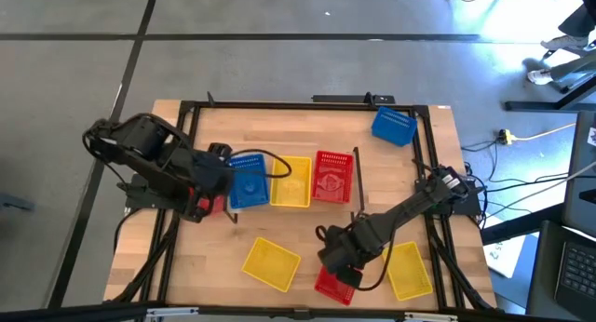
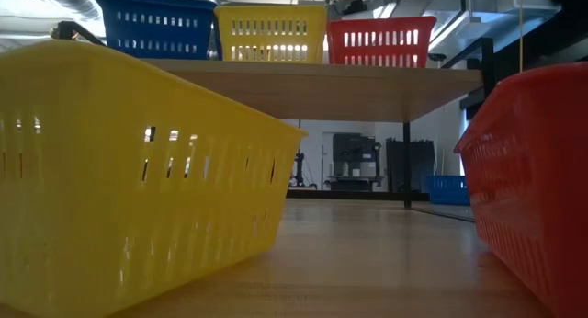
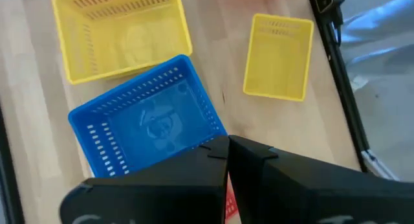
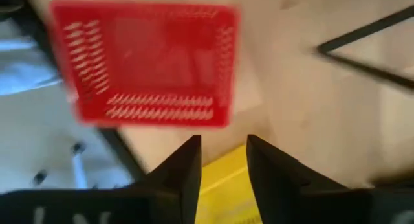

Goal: Stack baskets on shelf by color
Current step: Stack the bottom red bin on top of the red bin on the shelf

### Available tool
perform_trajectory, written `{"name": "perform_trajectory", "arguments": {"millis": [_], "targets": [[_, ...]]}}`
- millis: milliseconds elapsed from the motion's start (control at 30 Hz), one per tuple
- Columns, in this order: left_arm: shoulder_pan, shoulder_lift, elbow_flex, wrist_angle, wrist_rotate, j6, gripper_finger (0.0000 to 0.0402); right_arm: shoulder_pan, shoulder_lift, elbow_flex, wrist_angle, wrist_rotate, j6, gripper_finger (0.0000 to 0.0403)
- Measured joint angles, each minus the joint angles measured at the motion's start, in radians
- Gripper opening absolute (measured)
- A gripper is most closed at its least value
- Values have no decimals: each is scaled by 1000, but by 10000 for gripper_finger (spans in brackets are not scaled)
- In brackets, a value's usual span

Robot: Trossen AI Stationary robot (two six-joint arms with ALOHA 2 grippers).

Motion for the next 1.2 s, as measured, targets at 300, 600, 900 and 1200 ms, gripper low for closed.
{"name": "perform_trajectory", "arguments": {"millis": [300,600,900,1200], "targets": [[0,-11,0,1,-3,-32,0,81,2,-64,1,92,177,115],[0,-11,0,1,-4,-29,0,181,1,-65,185,-42,832,116],[0,-11,0,1,-5,3,0,210,1,-69,266,16,1436,116],[0,-11,0,1,-5,5,0,204,80,-69,216,36,1433,116]]}}
